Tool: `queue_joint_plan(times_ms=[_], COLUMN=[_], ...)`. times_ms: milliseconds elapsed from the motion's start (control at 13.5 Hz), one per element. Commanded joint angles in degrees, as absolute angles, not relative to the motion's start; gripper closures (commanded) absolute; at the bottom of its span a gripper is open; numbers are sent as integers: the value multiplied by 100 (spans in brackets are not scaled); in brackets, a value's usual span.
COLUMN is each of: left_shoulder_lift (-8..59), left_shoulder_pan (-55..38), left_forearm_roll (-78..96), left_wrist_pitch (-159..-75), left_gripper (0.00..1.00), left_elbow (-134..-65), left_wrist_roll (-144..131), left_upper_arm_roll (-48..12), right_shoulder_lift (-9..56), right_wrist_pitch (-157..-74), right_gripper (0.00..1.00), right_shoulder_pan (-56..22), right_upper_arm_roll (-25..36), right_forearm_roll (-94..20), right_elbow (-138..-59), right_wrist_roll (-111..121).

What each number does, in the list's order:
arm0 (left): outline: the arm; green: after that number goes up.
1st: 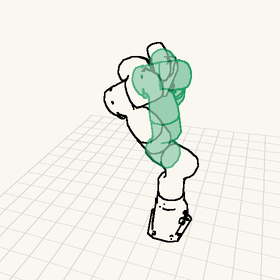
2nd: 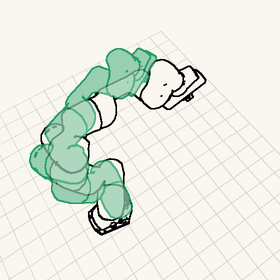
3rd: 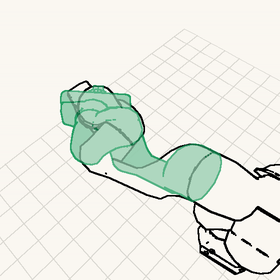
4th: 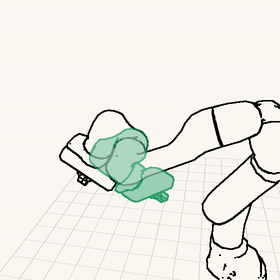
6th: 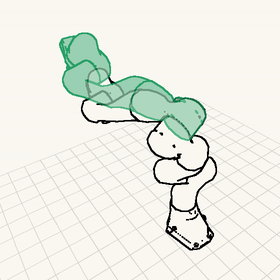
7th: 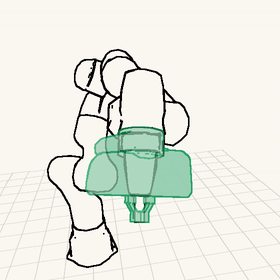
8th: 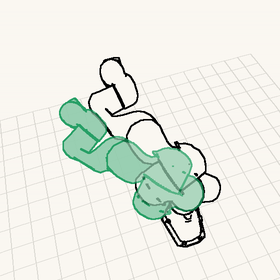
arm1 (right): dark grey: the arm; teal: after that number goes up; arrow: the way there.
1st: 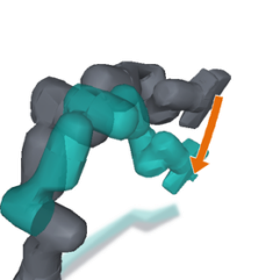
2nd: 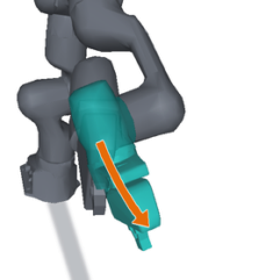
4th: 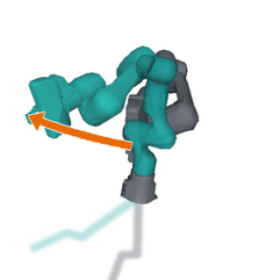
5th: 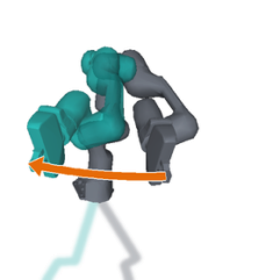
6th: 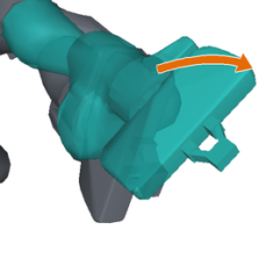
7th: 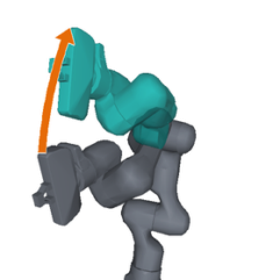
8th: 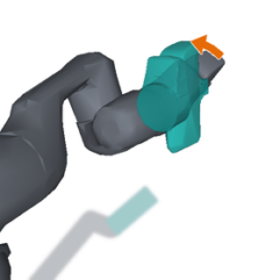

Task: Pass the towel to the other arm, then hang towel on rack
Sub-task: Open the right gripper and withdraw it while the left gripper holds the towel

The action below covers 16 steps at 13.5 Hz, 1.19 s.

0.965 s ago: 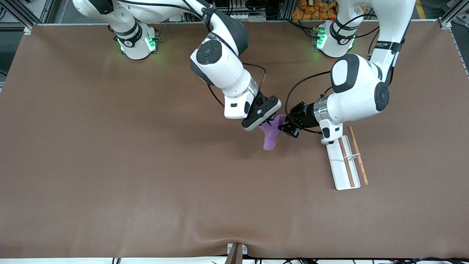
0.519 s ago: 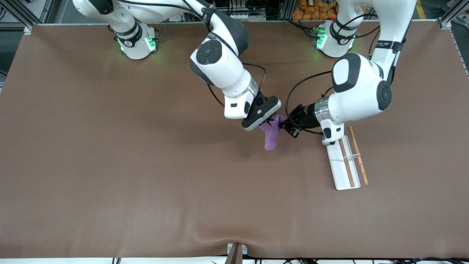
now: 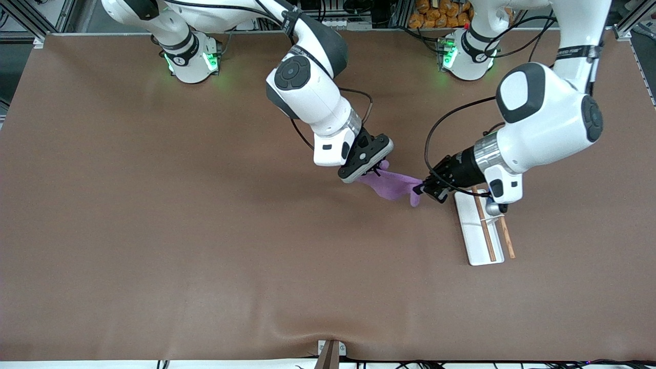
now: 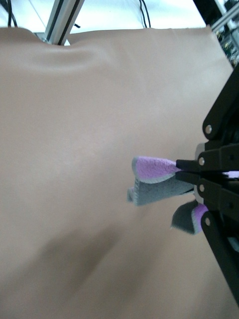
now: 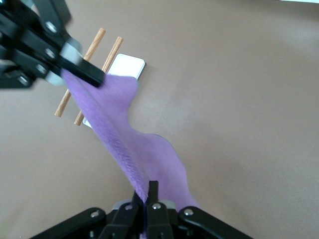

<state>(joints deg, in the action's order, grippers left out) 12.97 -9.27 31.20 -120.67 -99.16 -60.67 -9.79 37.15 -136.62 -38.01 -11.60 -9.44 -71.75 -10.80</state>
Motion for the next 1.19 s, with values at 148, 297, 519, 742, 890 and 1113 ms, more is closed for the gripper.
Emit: queue_joint_plan(times_ms=[148,297,519,742,890,1113], left_shoulder_lift=[1239,1230,1265,1405,1537,1608], left_shoulder_pan=[-669,-511,-413,-396,-387,-387], left_forearm_roll=[2286,2241,1970,1635,1076,370], left_wrist_pitch=[-11155,-10847,-10767,-10767,-10767,-10767], left_gripper=[100,100,100,100,100,100], left_elbow=[-9326,-9238,-9237,-9237,-9246,-9255], left_wrist_roll=[-5267,-4749,-3704,-2999,-2840,-2243], left_upper_arm_roll=[-993,-984,-984,-984,-993,-984], right_shoulder_lift=[3744,3735,3709,3604,3446,2781], right_wrist_pitch=[-13632,-13632,-13623,-13579,-13562,-13326], right_gripper=[0,0,0,0,0,0], right_shoulder_pan=[-3832,-3797,-3753,-3631,-3403,-2946], right_upper_arm_roll=[-1134,-1134,-1134,-1116,-1116,-1099], right_forearm_roll=[-1002,-1028,-1028,-1028,-1028,-1028], right_elbow=[-7066,-7075,-7093,-7119,-7285,-7977], right_wrist_roll=[-1125,-1125,-1143,-1143,-1108,-1064])
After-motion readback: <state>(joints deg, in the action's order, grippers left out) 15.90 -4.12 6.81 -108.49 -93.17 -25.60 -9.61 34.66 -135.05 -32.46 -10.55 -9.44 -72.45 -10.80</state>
